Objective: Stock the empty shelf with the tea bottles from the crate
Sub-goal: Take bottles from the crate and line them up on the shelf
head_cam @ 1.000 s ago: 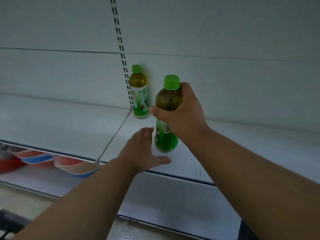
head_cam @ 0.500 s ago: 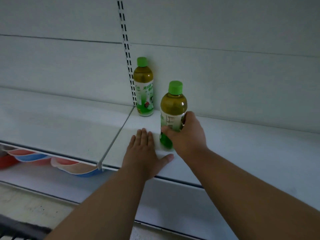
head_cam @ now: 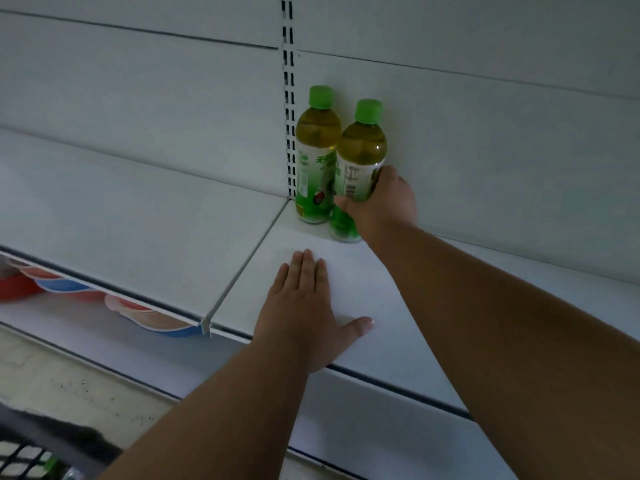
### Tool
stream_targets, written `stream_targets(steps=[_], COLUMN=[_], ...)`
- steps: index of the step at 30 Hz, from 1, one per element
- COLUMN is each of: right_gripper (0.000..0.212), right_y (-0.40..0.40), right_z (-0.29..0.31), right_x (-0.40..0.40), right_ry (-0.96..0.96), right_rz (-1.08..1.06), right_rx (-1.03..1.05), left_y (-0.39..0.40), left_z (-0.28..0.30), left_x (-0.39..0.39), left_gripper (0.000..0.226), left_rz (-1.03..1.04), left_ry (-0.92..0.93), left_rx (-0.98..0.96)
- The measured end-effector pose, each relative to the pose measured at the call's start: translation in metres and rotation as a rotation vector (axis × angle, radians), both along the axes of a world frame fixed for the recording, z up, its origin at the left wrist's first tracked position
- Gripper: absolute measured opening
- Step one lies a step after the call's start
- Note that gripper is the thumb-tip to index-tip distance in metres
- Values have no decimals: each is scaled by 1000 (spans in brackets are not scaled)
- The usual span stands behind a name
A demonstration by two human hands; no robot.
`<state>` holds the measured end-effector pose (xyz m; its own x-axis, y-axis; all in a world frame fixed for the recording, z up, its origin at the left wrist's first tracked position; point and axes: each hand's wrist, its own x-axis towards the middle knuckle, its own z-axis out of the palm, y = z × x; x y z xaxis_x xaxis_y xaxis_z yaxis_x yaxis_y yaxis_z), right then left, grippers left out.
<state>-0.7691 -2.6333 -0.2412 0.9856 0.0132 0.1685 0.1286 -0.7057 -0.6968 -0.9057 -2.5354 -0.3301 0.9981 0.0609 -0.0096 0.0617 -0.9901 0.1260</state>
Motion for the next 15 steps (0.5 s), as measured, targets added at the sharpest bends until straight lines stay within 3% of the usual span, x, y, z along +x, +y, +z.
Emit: stream_targets(steps=[8, 12, 15], right_gripper=[68, 82, 84], right_y=[7, 1, -16], right_z=[-3, -10, -12], right_x=[21, -3, -42], right_ry=[-42, -15, -71], right_rz=[15, 16, 90], right_rx=[-15, 30, -98], left_y=[3, 3, 2], left_z=[-2, -2, 5], left_x=[1, 2, 4], left_gripper=[121, 123, 122], left_rz=[-21, -6, -6], left_ry=[9, 18, 67], left_rx=[0, 2, 5])
